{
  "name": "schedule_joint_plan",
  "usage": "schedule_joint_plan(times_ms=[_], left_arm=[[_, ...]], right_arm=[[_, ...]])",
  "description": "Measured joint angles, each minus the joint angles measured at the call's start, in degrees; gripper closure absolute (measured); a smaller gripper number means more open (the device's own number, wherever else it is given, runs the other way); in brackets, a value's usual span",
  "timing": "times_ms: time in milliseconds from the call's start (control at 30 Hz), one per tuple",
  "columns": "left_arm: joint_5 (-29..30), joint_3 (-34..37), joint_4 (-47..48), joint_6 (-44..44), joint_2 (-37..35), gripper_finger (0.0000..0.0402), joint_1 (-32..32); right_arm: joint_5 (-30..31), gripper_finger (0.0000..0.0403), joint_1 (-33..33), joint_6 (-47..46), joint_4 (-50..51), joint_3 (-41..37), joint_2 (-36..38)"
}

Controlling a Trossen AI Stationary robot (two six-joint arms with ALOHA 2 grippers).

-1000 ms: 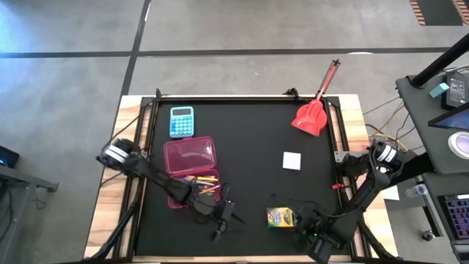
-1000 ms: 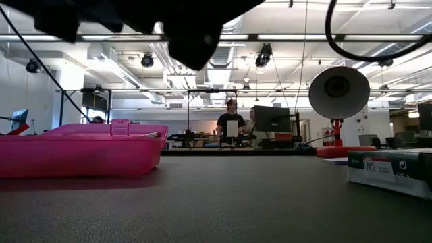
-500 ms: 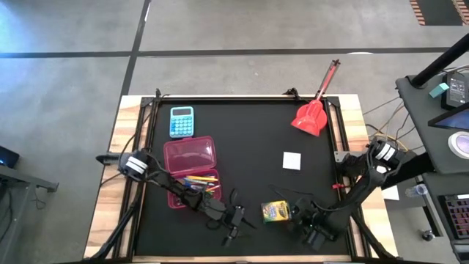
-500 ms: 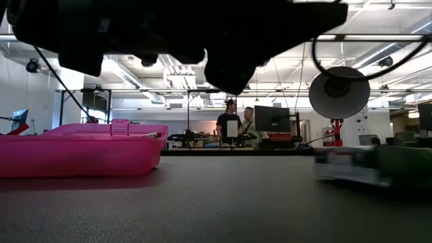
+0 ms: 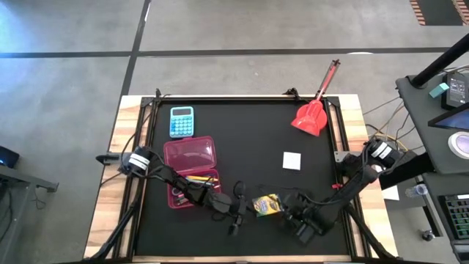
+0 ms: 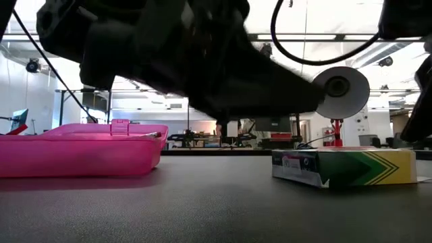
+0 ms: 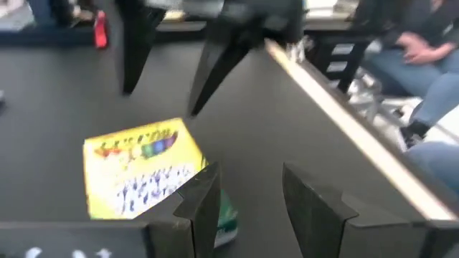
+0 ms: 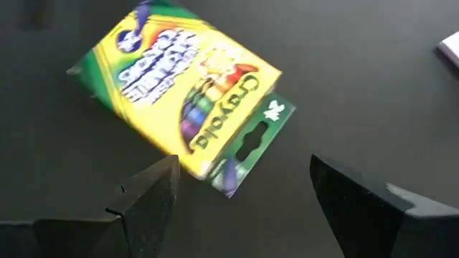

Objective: Pack school essentials
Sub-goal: Put the yellow crayon box into the pink supply box

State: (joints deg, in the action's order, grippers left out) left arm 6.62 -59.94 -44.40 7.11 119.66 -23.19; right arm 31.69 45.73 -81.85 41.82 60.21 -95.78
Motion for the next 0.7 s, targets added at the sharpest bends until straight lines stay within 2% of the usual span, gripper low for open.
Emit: schedule_joint_plan(times_ms=[200,367,533,700], left_arm=[[1.26,0.22,0.89,-0.02,0.01,0.0269,1.05],[1.66,-1.31,-1.54,2.63,3.59,0.0269,2.21],[1.63,-2.19,-1.62,2.97,5.38,0.0269,2.64],[1.6,-2.23,2.48,4.43,5.07,0.0269,2.92]], right_arm=[[-0.68,0.0101,0.77,0.38,0.31,-0.66,0.48],[-4.43,0.0101,0.72,-3.87,0.33,-3.24,0.69],[-4.84,0.0101,1.4,-6.9,0.02,-4.12,0.89],[-4.91,0.0101,1.38,-5.21,-0.4,-3.66,0.91]])
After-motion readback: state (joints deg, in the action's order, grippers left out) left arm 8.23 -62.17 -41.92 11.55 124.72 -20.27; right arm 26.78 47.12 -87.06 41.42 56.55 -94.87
